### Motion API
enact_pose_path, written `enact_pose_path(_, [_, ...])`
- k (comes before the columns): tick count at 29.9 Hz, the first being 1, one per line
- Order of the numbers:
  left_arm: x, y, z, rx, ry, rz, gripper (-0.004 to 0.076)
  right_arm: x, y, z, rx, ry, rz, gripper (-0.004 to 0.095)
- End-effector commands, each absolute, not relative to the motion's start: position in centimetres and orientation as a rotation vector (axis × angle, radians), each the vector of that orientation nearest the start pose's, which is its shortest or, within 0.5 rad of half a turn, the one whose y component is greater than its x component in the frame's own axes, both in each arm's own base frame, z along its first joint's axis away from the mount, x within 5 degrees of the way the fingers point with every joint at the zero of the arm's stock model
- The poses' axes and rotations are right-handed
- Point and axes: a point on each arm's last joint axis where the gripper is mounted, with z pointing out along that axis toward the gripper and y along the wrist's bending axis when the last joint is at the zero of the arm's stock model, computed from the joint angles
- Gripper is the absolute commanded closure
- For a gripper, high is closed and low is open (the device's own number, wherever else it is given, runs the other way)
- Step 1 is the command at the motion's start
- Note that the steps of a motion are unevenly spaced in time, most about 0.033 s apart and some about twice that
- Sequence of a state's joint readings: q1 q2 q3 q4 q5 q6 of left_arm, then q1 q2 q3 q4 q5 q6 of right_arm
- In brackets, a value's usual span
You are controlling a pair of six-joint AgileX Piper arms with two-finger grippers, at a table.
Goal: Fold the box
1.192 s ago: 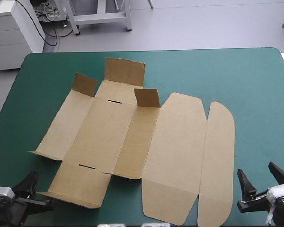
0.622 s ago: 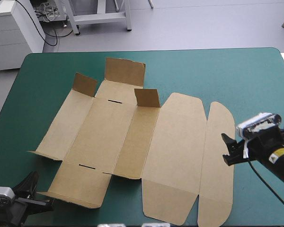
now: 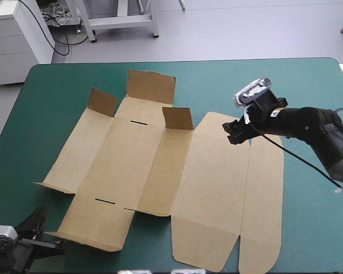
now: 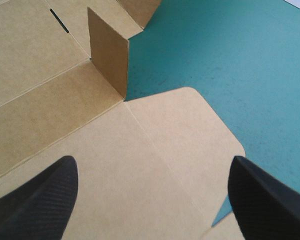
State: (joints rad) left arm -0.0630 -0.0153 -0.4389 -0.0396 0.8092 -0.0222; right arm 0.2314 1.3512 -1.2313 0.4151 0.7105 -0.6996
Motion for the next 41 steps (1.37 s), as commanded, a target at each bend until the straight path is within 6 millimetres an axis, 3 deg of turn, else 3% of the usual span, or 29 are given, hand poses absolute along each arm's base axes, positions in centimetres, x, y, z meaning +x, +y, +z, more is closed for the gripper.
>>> enact_pose_path(1, [0.5,-0.3,29.5,0.026,1.726,-0.115,0.0731,30.0,11.2,38.3,-0.866,1.994,0.196,0.0151])
enact_pose_path(6, [0.5,-0.3,29.5,0.026,1.726,-0.115,0.0731,33.4,15.0,38.1,-1.012,1.956,0.14,0.0151])
enact_pose_path(16, [0.5,-0.3,29.5,0.026,1.726,-0.115,0.0731,38.9,20.4,37.0,-1.201,1.962,0.186,0.0151])
enact_pose_path(23, [0.5,-0.3,29.5,0.026,1.726,-0.115,0.0731,41.6,22.3,34.3,-1.306,1.973,0.131,0.0151])
enact_pose_path(31, [0.5,-0.3,29.5,0.025,1.72,-0.115,0.0731,43.1,23.0,31.0,-1.395,1.979,0.111,0.0151])
enact_pose_path(41, [0.5,-0.3,29.5,0.025,1.72,-0.115,0.0731,42.7,24.2,30.8,-1.476,1.9,0.095,0.0151])
